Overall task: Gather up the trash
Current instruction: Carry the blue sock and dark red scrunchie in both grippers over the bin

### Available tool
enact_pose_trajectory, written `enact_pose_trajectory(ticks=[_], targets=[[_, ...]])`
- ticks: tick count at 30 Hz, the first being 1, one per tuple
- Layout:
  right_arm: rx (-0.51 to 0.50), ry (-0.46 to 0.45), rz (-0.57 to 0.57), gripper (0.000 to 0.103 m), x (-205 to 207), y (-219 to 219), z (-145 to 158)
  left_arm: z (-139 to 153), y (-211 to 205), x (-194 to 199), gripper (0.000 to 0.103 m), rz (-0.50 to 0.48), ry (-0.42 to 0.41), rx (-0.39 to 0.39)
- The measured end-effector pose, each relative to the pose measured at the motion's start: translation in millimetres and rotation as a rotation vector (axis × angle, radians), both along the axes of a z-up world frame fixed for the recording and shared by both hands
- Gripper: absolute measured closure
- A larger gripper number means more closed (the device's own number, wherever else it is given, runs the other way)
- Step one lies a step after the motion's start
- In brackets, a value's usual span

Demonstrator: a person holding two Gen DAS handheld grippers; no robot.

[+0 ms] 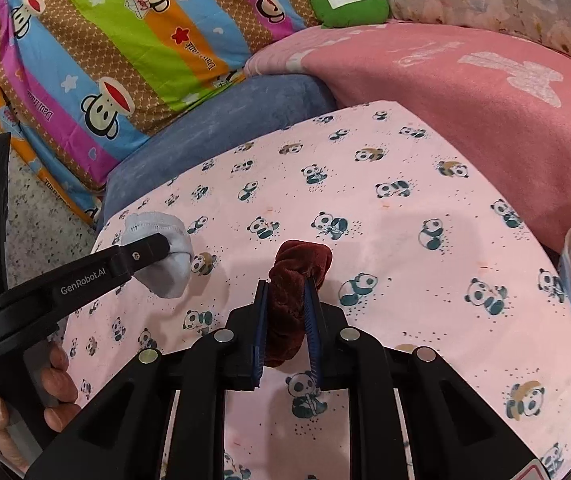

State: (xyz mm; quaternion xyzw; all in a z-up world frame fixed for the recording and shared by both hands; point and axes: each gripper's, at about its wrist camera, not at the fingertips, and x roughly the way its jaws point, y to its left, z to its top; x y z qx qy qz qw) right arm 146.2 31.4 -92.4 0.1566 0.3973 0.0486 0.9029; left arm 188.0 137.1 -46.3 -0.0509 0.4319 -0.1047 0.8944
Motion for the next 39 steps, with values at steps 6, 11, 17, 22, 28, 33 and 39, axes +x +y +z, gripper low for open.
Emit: enact_pose_trajectory(ticks=[6, 11, 17, 22, 28, 33, 39], targets=[[0.01, -0.056, -0.049, 0.085, -30, -31, 30, 19, -34, -27, 0.075, -0.056, -0.033, -0.005], [0.017, -0.096, -0.105, 0.085, -55, -61, 51, 32, -64, -44, 0.075, -0.109, -0.055, -0.008], [0.027, -0.142, -0.193, 0.085, -89, -110, 72, 43, -102, -63, 0.075, -0.174, -0.077, 0.0], [0.034, -0.161, -0.236, 0.085, -103, -141, 82, 50, -130, -75, 0.075, -0.22, -0.089, 0.014], [0.045, -0.182, -0.294, 0.085, -123, -182, 90, 56, -167, -88, 0.075, -0.287, -0.095, 0.027], [0.05, -0.191, -0.335, 0.085, -138, -212, 91, 60, -197, -97, 0.075, -0.346, -0.1, 0.03], [0.058, -0.193, -0.388, 0.085, -156, -247, 89, 63, -233, -108, 0.075, -0.412, -0.11, 0.041]])
